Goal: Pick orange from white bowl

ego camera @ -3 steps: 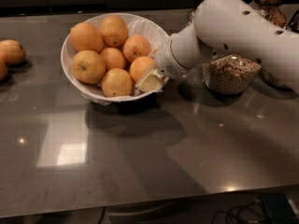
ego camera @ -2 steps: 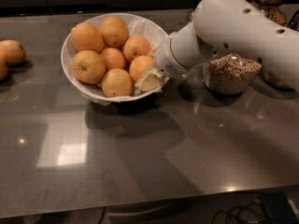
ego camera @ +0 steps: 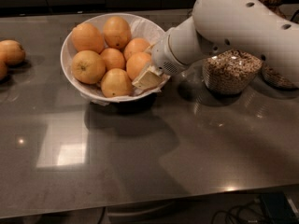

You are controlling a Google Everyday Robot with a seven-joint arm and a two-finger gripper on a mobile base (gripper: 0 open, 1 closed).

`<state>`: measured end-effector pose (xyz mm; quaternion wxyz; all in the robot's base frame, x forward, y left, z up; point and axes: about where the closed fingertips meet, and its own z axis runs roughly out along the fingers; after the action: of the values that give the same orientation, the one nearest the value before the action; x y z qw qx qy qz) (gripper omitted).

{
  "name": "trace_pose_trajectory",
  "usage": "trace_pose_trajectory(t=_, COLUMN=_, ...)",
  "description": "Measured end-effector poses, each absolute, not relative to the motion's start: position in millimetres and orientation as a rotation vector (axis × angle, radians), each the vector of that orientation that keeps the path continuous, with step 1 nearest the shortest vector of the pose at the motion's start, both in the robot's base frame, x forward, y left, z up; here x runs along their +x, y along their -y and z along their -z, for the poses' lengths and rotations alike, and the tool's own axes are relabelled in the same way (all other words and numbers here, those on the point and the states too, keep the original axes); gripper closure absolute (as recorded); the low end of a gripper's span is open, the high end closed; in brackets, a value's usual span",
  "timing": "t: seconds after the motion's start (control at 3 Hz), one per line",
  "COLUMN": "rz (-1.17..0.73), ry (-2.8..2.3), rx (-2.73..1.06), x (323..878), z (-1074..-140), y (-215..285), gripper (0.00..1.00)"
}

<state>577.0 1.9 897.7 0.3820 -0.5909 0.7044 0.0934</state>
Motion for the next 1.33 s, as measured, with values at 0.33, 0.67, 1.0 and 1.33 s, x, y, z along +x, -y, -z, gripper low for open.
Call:
trace_pose_trajectory(t=0.33, rz=-0.239, ry=-1.797, rx=-1.508, x=577.0, z=-897.5, y=-2.1, gripper=1.00)
trace_pose_trajectory(t=0.67, rz=-0.243, ry=-1.798, rx=-1.519, x=576.1, z=-894.1, y=-3.4, gripper=1.00)
trace_pose_trajectory(t=1.0, rz=-0.242, ry=-1.793, rx=-1.549, x=572.1, z=-894.5, y=-7.5, gripper=1.00)
trace_pose_trajectory(t=1.33, rz=-0.222, ry=-1.779, rx=-1.566, x=570.4, z=-905.4, y=-11.1, gripper=1.00)
